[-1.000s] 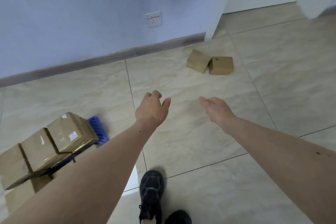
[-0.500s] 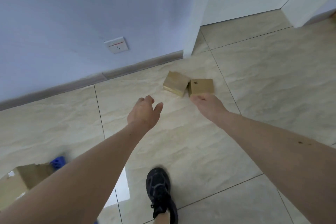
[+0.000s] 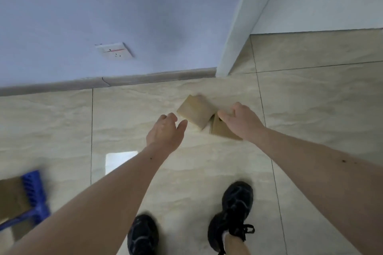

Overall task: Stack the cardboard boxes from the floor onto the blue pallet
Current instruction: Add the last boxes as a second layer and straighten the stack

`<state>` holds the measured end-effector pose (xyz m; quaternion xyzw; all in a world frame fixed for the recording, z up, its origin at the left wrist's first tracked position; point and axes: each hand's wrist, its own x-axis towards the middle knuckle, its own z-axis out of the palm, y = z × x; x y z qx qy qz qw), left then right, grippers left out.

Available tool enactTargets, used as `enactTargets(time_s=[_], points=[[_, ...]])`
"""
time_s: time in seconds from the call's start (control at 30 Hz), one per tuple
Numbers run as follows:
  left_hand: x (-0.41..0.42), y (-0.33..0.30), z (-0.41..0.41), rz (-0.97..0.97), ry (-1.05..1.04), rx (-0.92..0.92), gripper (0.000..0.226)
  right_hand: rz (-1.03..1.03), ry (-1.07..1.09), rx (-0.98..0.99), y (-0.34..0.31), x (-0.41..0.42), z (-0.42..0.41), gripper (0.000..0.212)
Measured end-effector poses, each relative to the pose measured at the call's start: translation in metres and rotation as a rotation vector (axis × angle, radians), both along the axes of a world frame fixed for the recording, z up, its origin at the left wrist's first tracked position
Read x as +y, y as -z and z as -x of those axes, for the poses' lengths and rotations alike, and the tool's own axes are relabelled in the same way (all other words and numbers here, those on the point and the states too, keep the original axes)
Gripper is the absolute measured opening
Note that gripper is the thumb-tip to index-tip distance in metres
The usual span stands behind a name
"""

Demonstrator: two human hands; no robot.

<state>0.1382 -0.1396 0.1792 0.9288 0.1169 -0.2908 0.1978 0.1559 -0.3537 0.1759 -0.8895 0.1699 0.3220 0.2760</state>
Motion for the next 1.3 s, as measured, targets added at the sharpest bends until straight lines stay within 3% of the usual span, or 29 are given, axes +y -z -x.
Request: enactTargets(time_s=[0.17, 0.43, 0.63, 0.73, 0.97, 1.3], points=[[-0.024, 0.057, -0.009, 0.029, -0.159, 0.058, 0.047, 0.020, -0.148, 0.063, 0.054, -0.009, -0.041, 0.078], [-0.037, 0.171, -0.023, -0.011, -0.296, 0.115, 0.062, 0.102, -0.388, 0.079, 0.167, 0.012, -0.087, 0.079], [-0.046, 0.228, -0.030, 0.091, -0.374, 0.214, 0.072, 0.136, -0.456, 0.157, 0.223, 0.026, -0.097, 0.088], [-0.052, 0.240, -0.034, 0.191, -0.428, 0.186, 0.062, 0.111, -0.453, 0.194, 0.235, 0.028, -0.095, 0.086], [-0.037, 0.210, -0.032, 0.268, -0.570, 0.168, 0.069, -0.004, -0.342, 0.182, 0.208, 0.048, -0.089, 0.084], [0.040, 0.076, -0.027, 0.374, -0.716, -0.030, 0.061, -0.189, -0.133, 0.147, 0.073, 0.125, -0.087, 0.100]])
